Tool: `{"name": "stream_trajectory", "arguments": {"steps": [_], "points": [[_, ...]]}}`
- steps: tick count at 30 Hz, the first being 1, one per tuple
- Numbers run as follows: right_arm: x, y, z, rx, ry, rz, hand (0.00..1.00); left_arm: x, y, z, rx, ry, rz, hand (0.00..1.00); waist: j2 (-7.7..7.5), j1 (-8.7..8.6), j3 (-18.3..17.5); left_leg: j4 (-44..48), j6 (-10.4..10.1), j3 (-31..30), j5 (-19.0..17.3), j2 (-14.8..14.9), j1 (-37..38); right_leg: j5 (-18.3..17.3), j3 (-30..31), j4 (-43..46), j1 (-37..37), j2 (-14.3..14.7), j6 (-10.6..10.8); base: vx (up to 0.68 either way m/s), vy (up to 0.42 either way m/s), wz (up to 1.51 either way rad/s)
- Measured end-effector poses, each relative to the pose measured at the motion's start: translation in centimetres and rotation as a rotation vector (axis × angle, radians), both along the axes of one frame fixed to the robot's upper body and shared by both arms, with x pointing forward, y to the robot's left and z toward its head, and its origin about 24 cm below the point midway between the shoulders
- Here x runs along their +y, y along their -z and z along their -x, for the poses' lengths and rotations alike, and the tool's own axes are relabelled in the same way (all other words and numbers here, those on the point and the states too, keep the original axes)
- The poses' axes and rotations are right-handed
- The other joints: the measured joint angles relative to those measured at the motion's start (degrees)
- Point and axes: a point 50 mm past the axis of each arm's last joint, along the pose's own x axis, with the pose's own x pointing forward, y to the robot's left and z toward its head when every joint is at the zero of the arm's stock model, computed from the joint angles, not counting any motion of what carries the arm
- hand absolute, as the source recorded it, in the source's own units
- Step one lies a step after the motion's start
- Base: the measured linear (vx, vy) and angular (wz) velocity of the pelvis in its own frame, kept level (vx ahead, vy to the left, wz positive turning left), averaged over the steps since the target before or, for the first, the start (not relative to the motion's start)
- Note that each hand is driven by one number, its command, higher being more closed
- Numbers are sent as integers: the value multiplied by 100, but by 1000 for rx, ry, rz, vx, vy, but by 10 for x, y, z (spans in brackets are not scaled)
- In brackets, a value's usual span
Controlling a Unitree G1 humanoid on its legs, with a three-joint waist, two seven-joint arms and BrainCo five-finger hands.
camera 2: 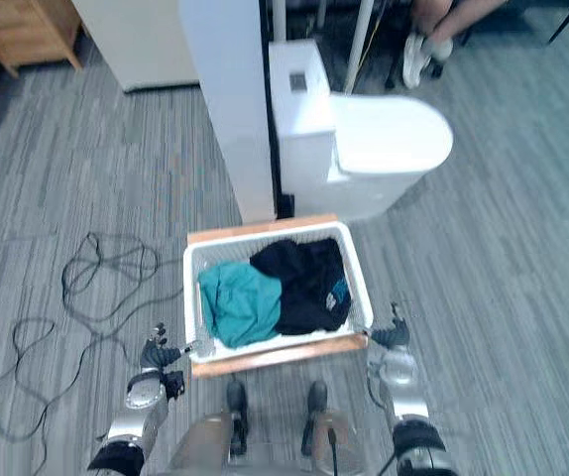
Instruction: Pick up the laundry basket with both hands and put the clothes into the washing machine.
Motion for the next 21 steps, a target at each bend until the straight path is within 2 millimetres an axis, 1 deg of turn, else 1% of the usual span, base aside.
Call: {"name": "stream_trajectory", "arguments": {"steps": [1,2,4,7,8,11,14,17,19,21], "points": [[1,-5,-6,-7,-11,11,0,-1,-2,-5,-6,8,-5,100,3,-3,10,43,0,0,0,-1,-92,7,15,26,-92,-10,0,-247,37,-8],[2,-16,-18,-26,-27,32,100,-2,-10,-17,-29,19,-10,100,14,-3,27,55,10,8,52,-11,-280,47,46,43,-289,-39,6,-190,48,-1],[4,-33,-36,-59,-43,51,100,-2,-29,-39,-89,32,-30,100,20,-2,155,-13,-1,5,172,-33,-414,93,110,44,-455,-58,57,-134,35,3],[6,-45,-45,-77,-53,64,100,-4,-48,-58,-146,61,-59,100,18,0,247,-116,-16,-20,264,-69,-469,121,125,46,-558,-72,57,-52,11,5],[6,-47,-46,-81,-56,68,100,-4,-53,-62,-163,63,-62,100,17,-3,248,-134,1,-20,312,-82,-499,170,128,36,-600,-78,18,0,0,0],[7,-52,-49,-105,-52,43,100,-4,-58,-66,-188,69,-66,100,15,-10,251,-169,22,-19,373,-94,-549,240,140,4,-653,-78,44,50,23,-3],[8,-53,-49,-115,-40,13,100,-7,-61,-67,-204,77,-69,100,4,-15,264,-168,49,-22,393,-93,-548,263,149,-1,-653,-69,12,68,20,-2],[8,-55,-50,-133,-34,-4,100,-9,-67,-69,-233,76,-72,100,-36,-16,302,-166,55,-18,395,-94,-526,265,179,-4,-647,-60,9,68,20,-6],[9,-59,-50,-159,-37,-9,100,-10,-74,-71,-263,81,-71,100,-65,-15,398,-166,55,-5,394,-98,-482,265,218,-6,-623,-55,9,51,20,-9],[9,-62,-46,-191,-35,-17,100,-12,-78,-71,-288,90,-71,100,-67,-8,506,-169,61,10,389,-102,-433,265,249,-16,-582,-52,10,51,24,-8]]}}
